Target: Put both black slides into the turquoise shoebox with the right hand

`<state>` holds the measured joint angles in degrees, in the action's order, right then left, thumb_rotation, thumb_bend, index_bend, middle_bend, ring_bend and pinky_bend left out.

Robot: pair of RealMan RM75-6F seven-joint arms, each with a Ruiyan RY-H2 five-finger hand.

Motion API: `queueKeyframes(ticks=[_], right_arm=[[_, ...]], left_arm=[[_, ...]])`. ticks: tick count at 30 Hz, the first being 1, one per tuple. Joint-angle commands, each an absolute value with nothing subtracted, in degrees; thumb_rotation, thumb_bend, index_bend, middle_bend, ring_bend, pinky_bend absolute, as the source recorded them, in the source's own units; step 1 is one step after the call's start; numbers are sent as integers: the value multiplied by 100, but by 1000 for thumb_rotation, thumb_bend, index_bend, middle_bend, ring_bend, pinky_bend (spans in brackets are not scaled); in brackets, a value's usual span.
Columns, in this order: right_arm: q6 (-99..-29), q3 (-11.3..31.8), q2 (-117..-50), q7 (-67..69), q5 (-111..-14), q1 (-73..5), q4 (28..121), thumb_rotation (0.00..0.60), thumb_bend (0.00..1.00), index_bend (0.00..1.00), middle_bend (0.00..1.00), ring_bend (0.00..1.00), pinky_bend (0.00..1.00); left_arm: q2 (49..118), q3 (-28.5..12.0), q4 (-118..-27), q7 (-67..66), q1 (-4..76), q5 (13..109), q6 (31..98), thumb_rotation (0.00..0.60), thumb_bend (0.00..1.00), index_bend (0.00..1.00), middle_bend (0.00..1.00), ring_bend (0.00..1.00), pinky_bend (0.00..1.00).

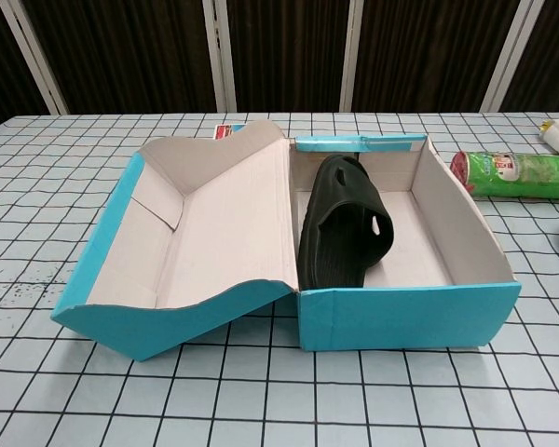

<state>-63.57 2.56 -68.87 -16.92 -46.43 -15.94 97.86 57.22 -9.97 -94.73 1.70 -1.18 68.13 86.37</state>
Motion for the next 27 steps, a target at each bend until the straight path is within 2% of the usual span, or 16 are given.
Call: queueKeyframes(ticks=[1,8,16,21,27], right_arm=[[-6398,264,-6799,-1654,-4688,-1559,9894,600,254,484,467,308,96],[-6734,508,-6235,-1420,-4996,-1495,10525,600,293,487,471,308,96],[-6666,1037,-5270,-1292,-4870,-1748,11444,600,321,487,471,308,95],[-6409,1553,-4782,-932,-4518,-2053,12085,600,337,488,473,308,95],[-5591,1983,-4586,-611,-3457,-2728,12616,600,362,488,475,309,96]], left_arm=[[5720,-999,-9473,179,-119,6817,8639,600,373,82,0,0,87],[5698,-993,-9478,254,-144,6845,8663,600,373,83,0,0,87],[5690,-988,-9476,279,-145,6855,8652,600,373,82,0,0,87],[5688,-988,-9483,284,-148,6852,8653,600,373,83,0,0,87],[5676,-995,-9477,341,-165,6857,8671,600,373,83,0,0,87]])
